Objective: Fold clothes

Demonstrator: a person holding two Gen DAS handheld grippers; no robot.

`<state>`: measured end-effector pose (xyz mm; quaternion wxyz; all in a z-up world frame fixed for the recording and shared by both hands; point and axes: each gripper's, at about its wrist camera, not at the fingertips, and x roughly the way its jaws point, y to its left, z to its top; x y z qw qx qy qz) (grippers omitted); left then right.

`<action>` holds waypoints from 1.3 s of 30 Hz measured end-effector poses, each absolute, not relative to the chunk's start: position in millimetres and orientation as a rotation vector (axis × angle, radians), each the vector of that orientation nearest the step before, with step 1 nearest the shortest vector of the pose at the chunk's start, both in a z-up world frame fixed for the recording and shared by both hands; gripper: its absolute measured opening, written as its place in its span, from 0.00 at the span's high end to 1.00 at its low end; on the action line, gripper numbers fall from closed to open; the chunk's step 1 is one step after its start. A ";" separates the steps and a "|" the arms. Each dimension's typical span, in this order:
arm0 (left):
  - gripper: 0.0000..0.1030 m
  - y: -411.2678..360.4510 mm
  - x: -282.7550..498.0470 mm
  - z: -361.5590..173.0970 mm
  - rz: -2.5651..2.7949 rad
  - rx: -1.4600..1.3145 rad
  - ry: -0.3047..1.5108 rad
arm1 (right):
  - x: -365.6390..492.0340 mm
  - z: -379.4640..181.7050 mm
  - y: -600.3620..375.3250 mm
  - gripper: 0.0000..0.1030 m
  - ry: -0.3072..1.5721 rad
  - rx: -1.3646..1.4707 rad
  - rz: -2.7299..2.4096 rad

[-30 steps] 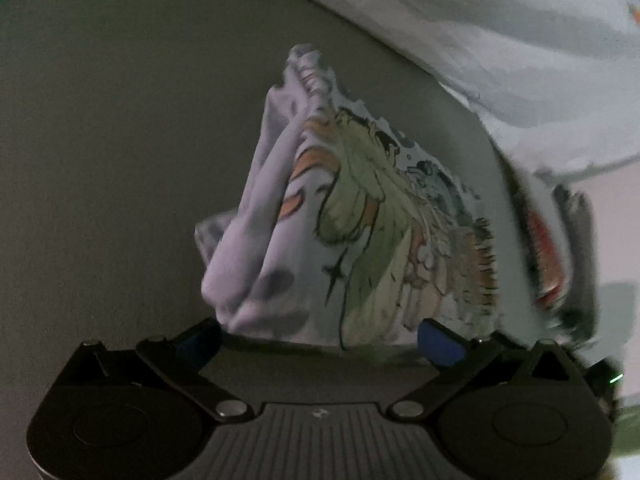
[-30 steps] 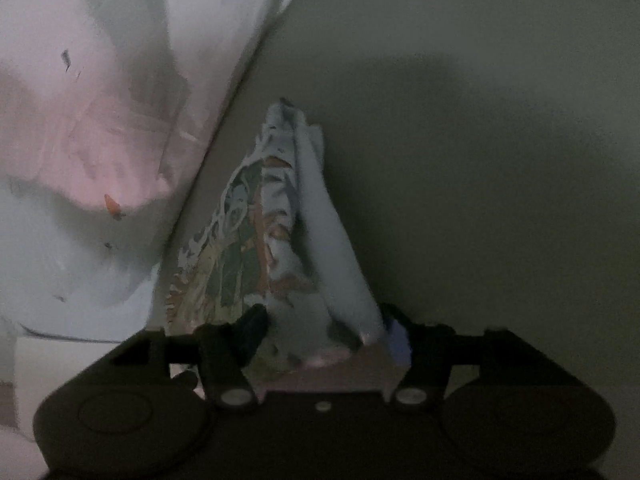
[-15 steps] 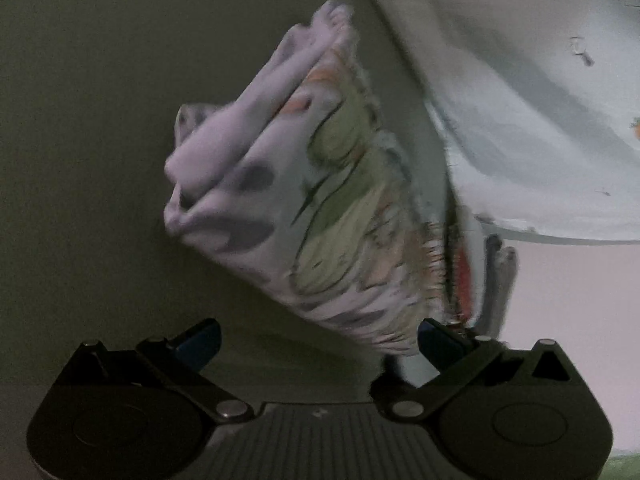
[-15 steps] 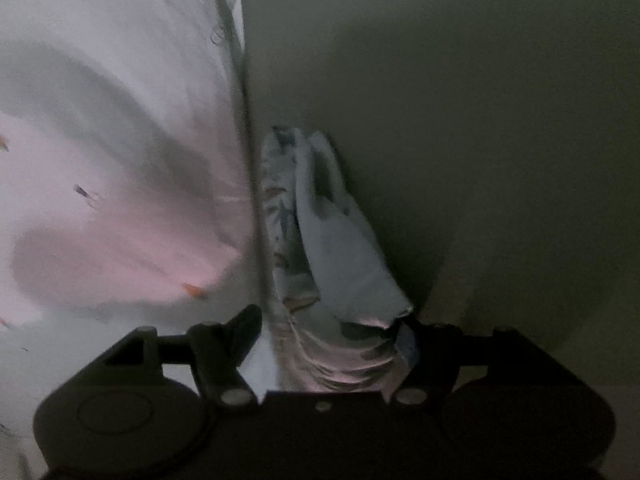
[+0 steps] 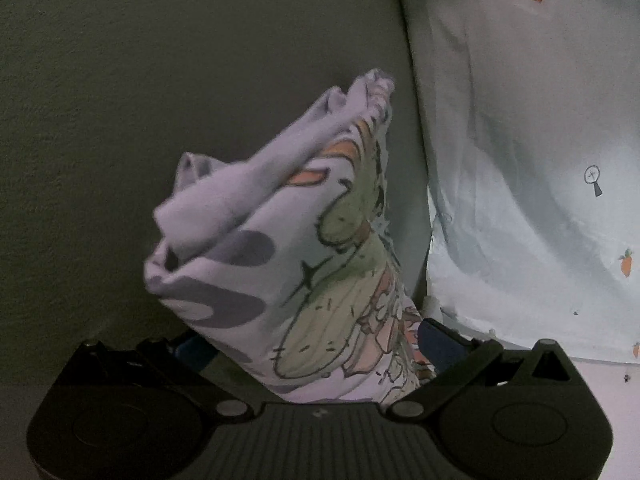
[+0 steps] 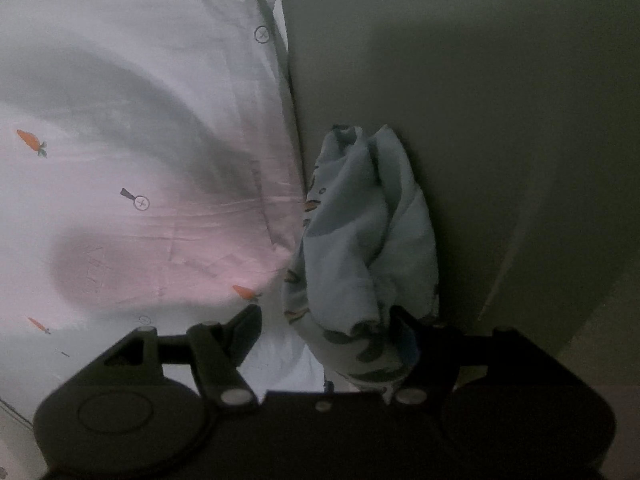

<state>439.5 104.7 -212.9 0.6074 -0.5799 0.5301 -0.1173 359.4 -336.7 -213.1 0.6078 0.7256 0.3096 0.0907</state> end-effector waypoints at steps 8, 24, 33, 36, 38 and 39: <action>0.40 102.0 452.6 -194.9 -0.217 -1.241 1.203 | 360.5 -209.2 -337.8 0.31 0.749 1.621 0.179; 0.54 113.8 446.7 -184.4 -0.221 -1.364 1.178 | 373.8 -222.2 -294.2 0.16 0.937 1.459 0.194; 0.54 115.1 447.0 -183.2 -0.233 -1.368 1.169 | 377.2 -196.9 -298.9 0.17 0.791 1.364 0.030; 0.53 115.0 449.2 -180.0 -0.233 -1.339 1.163 | 376.1 -192.1 -300.8 0.24 0.770 1.365 0.032; 0.53 114.0 451.8 -174.4 -0.244 -1.282 1.147 | 373.3 -191.8 -302.8 0.32 0.749 1.375 0.038; 0.53 113.2 453.1 -171.8 -0.246 -1.254 1.138 | 375.9 -192.4 -303.5 0.35 0.747 1.368 0.039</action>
